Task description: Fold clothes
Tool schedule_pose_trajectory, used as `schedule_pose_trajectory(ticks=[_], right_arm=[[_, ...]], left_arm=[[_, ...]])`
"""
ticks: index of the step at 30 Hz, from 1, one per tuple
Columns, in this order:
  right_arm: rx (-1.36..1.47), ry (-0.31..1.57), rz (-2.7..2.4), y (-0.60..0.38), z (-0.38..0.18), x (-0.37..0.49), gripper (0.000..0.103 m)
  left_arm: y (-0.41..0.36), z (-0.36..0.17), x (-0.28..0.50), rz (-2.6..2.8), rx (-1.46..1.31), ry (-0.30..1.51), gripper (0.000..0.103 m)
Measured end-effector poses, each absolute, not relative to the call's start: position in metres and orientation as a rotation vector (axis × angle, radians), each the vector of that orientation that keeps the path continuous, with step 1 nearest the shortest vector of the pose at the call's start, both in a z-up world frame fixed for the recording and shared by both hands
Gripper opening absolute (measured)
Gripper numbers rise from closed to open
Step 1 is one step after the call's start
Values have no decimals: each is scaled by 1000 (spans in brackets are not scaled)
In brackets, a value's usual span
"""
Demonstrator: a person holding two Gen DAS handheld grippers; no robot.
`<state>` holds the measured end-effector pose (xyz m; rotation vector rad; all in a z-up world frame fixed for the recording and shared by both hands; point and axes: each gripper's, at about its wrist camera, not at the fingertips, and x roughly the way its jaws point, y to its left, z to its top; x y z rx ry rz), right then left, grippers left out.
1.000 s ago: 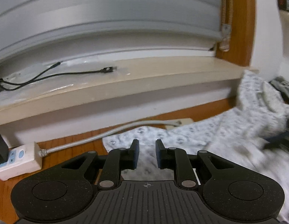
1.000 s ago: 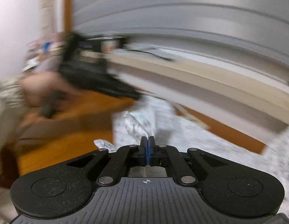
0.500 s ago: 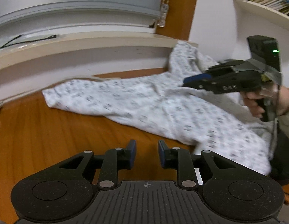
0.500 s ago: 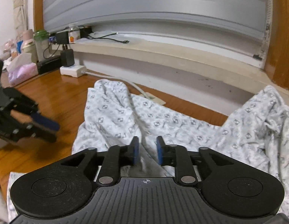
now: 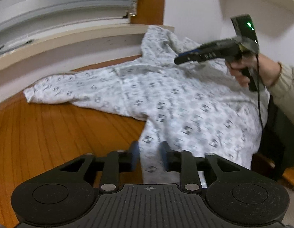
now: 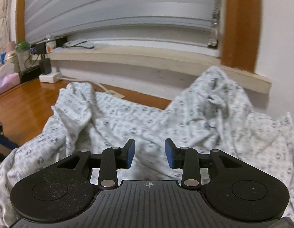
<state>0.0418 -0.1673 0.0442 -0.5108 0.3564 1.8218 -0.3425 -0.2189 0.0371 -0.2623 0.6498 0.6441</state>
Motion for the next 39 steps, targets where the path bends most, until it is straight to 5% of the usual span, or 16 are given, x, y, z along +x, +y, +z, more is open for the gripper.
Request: schedule_pose_trajectory(ticks=[2,16,23,39], right_arm=[[-511,346,1812,-169,44,48,37],[-572,358,1774,-164,32,69,40],[-611,343,1793,-168,9,58,43],[-570,443,1827,-177,7,83,55]], left_arm=[[-224,37,-341,626,-252,655,4],[-262,101,-522,924,-365,737,3],[-276,104,-541,946,-432,819,5],[-149,95,-442,909,-368,646,35]])
